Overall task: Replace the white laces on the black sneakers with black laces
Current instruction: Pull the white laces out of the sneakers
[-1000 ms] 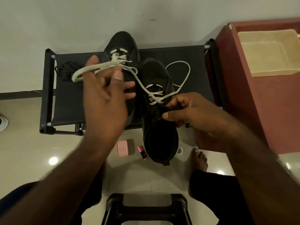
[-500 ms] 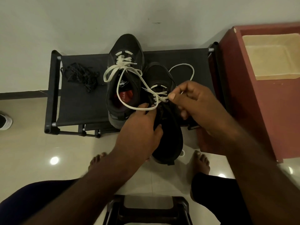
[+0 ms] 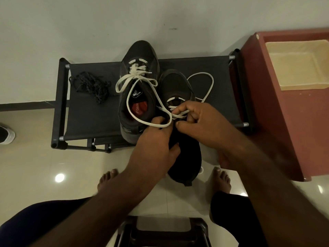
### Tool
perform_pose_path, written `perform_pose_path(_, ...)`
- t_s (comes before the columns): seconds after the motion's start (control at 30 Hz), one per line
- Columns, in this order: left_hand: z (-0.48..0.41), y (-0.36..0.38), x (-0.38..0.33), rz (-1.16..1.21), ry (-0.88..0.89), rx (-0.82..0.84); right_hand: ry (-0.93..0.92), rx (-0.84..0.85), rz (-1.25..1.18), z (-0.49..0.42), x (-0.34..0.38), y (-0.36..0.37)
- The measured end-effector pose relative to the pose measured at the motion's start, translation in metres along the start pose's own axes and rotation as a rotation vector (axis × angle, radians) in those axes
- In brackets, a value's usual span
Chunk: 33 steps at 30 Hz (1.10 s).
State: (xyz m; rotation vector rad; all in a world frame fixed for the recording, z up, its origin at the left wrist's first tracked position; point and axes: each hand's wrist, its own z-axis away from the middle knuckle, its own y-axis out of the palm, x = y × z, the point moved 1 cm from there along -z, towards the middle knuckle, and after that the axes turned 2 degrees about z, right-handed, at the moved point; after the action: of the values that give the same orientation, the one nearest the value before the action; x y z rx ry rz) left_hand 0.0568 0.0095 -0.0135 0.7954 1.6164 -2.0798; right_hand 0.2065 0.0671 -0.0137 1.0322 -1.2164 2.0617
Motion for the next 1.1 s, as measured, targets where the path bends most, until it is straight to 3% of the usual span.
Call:
perform_pose_path(0.17,0.000,0.001,0.000,-0.012,0.013,0.001,0.016,-0.008,-0.040,0.001,0.005,-0.001)
perform_pose_path(0.23,0.000,0.001,-0.001,-0.043,-0.014,0.017,0.107,-0.015,-0.225,0.003,0.004,-0.007)
perform_pose_path(0.3,0.000,0.000,0.000,-0.049,-0.058,0.032,0.154,-0.072,-0.591,0.007,0.007,-0.020)
perform_pose_path(0.4,-0.002,-0.003,0.000,-0.014,-0.064,0.023,0.101,-0.409,-1.091,0.013,-0.002,-0.047)
perform_pose_path(0.47,-0.002,-0.004,-0.001,-0.002,-0.078,0.023,0.099,-0.658,-1.211,0.017,-0.014,-0.060)
perform_pose_path(0.57,-0.003,-0.003,-0.001,0.020,-0.097,-0.003,0.159,-0.738,-1.012,0.018,-0.027,-0.064)
perform_pose_path(0.77,-0.003,0.001,-0.003,-0.080,-0.099,0.024,0.288,-0.365,-0.232,0.011,-0.022,-0.034)
perform_pose_path(0.97,-0.006,-0.001,-0.008,-0.112,-0.107,0.000,0.226,-0.166,-0.116,0.015,-0.013,-0.022)
perform_pose_path(1.1,-0.008,-0.005,-0.010,-0.055,-0.094,-0.031,0.235,0.104,-0.063,0.018,-0.014,-0.020)
